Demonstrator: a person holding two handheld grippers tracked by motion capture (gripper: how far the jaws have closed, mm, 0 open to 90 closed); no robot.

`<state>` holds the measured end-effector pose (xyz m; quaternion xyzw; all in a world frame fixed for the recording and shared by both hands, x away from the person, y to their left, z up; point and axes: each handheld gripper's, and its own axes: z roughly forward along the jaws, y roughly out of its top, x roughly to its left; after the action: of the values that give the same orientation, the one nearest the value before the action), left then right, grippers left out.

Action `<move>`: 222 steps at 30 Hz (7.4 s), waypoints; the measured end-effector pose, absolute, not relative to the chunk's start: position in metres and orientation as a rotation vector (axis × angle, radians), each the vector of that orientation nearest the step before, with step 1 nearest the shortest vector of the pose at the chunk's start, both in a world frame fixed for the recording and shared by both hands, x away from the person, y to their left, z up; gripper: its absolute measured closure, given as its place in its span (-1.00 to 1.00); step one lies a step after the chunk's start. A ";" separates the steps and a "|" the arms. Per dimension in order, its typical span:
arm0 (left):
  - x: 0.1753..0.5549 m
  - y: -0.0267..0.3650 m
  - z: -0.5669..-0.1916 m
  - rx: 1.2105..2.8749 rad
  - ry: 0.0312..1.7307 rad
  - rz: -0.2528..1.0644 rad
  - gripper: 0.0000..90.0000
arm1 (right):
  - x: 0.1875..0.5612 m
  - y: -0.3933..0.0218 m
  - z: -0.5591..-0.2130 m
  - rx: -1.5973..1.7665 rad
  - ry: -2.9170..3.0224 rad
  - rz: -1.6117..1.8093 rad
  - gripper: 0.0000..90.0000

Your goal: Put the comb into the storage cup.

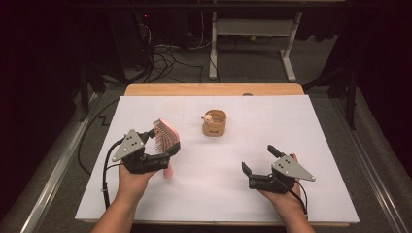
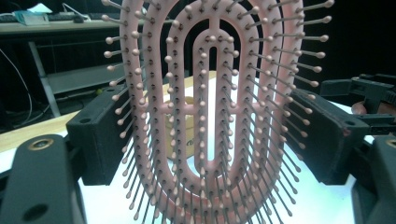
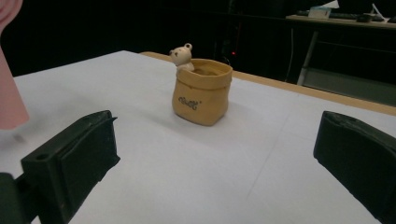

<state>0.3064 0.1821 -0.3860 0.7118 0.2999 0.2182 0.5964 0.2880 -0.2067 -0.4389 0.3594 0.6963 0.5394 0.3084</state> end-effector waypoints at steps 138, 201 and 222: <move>0.290 0.109 -0.380 1.758 0.593 0.559 -0.55 | 0.295 -0.087 -0.346 0.779 1.977 1.756 0.09; 0.292 0.108 -0.384 1.763 0.600 0.499 -0.59 | 0.287 -0.084 -0.340 0.741 1.953 1.676 0.55; 0.293 0.107 -0.382 1.763 0.601 0.479 -0.59 | 0.290 -0.087 -0.336 0.748 1.950 1.672 0.61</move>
<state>0.2933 0.1071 -0.3823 0.7519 0.2563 0.2041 0.5721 0.2898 -0.0872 -0.3358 0.2720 0.7091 0.6082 0.2309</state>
